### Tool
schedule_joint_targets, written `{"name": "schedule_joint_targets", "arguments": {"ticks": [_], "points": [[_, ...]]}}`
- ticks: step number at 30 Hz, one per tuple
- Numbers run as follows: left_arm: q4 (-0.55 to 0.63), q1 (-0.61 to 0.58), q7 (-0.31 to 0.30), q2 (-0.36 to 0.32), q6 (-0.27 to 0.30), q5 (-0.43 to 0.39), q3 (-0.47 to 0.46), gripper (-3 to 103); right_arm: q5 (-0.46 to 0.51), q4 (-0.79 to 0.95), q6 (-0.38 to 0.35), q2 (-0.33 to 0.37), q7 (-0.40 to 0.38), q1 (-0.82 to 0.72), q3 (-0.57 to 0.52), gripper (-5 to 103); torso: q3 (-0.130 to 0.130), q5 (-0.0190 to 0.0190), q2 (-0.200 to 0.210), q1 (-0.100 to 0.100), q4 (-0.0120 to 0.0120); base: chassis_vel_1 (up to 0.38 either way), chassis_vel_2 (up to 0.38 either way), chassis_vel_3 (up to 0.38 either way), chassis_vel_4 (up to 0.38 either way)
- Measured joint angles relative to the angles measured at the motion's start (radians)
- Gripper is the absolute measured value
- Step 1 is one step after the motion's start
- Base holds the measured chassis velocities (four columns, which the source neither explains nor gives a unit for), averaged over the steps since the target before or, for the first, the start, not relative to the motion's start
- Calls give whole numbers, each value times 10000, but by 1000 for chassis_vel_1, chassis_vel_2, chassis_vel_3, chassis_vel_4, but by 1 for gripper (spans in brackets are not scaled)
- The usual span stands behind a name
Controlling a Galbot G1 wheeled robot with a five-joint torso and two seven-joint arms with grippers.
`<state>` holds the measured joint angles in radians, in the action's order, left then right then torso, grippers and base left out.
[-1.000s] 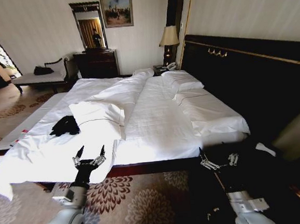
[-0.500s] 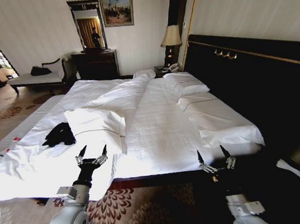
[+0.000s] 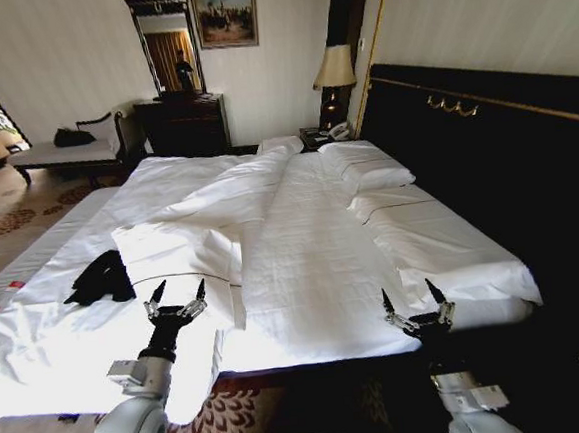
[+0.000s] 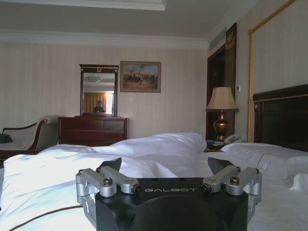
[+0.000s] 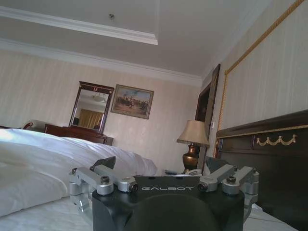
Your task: Fold the clothes on the bed.
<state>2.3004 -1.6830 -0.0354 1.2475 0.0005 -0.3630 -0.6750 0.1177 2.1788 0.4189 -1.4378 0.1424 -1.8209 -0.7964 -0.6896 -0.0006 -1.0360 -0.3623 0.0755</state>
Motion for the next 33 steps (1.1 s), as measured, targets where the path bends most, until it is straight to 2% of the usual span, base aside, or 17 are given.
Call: {"name": "schedule_joint_targets", "arguments": {"ticks": [10,14,17,33], "points": [[84,-190,540,-391,204,261,-403,100,-78,-7,-48,24,33,70,-119,100,5,-1,-6,12,1,0,0,0,0],[339,-347,585,-487,448,-614,-462,100,-79,-42,-202,41,-29,150,-131,100,1,0,-3,5,0,0,0,0,0],[433,-375,582,-489,551,-899,-504,100,-65,-87,-216,25,-113,167,-106,100,2,1,-2,6,1,0,0,0,0],[354,-364,551,-439,471,-727,-600,100,-51,-391,-233,23,-171,349,-88,100,2,-1,-3,6,1,37,43,-39,-42]]}}
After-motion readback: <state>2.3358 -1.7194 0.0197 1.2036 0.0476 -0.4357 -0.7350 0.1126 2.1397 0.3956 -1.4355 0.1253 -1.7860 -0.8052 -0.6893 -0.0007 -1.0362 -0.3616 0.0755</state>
